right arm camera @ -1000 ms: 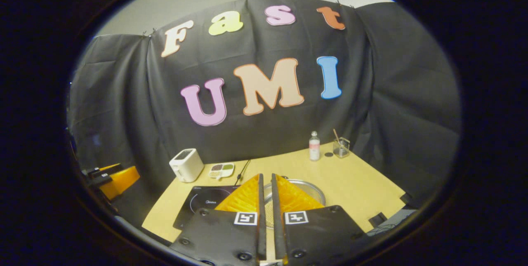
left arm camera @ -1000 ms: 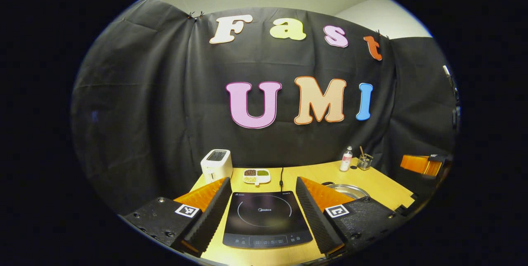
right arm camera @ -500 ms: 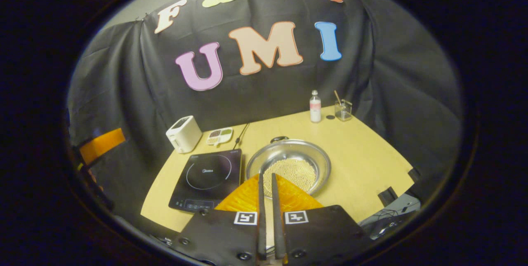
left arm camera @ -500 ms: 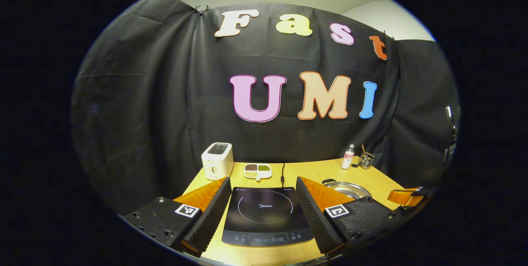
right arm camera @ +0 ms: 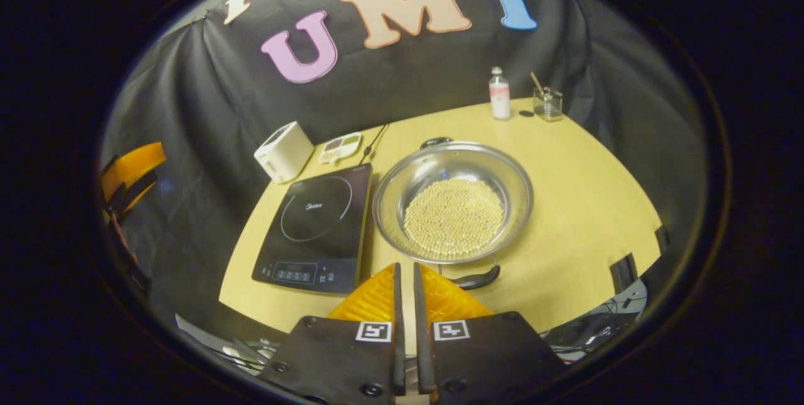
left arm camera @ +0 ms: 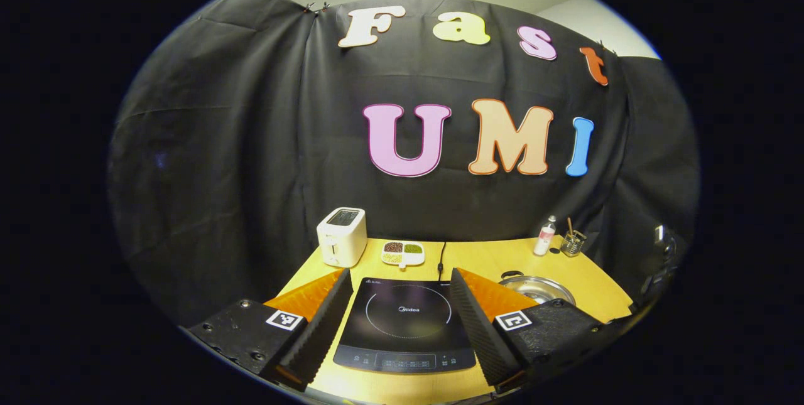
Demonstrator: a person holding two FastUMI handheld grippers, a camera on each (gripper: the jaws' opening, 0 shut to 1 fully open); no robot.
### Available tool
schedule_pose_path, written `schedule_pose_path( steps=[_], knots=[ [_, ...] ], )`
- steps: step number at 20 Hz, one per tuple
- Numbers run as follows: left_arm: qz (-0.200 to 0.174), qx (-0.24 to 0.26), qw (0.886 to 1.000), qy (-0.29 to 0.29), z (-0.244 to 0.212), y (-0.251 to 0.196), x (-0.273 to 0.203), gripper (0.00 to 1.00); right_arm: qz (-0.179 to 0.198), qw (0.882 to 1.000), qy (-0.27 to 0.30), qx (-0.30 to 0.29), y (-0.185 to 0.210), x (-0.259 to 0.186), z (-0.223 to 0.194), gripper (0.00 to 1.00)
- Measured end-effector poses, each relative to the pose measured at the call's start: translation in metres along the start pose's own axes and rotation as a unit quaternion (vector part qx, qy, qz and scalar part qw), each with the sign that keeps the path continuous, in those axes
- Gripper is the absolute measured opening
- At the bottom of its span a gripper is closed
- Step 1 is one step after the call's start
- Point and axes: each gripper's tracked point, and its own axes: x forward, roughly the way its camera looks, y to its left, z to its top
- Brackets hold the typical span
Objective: First push the handle of the pot to place it horizontally, then grasp the pot with both hands and set it on the induction cooktop.
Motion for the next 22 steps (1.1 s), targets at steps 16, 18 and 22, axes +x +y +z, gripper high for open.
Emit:
schedule_pose_path(
  steps=[16, 18, 22],
  knots=[
    [0.068, -0.014, 0.997, 0.025, -0.006, -0.030, 0.023, 0.92, 0.060, 0.987, 0.148, -0.018, -0.021, 0.074, -0.050, 0.00],
    [0.063, -0.016, 0.998, 0.023, -0.003, -0.041, 0.026, 0.96, 0.058, 0.986, 0.154, -0.029, -0.027, 0.078, -0.051, 0.00],
    [0.055, -0.018, 0.998, 0.018, -0.001, -0.056, 0.035, 0.96, 0.061, 0.985, 0.160, -0.036, -0.034, 0.076, -0.052, 0.07]
  ],
)
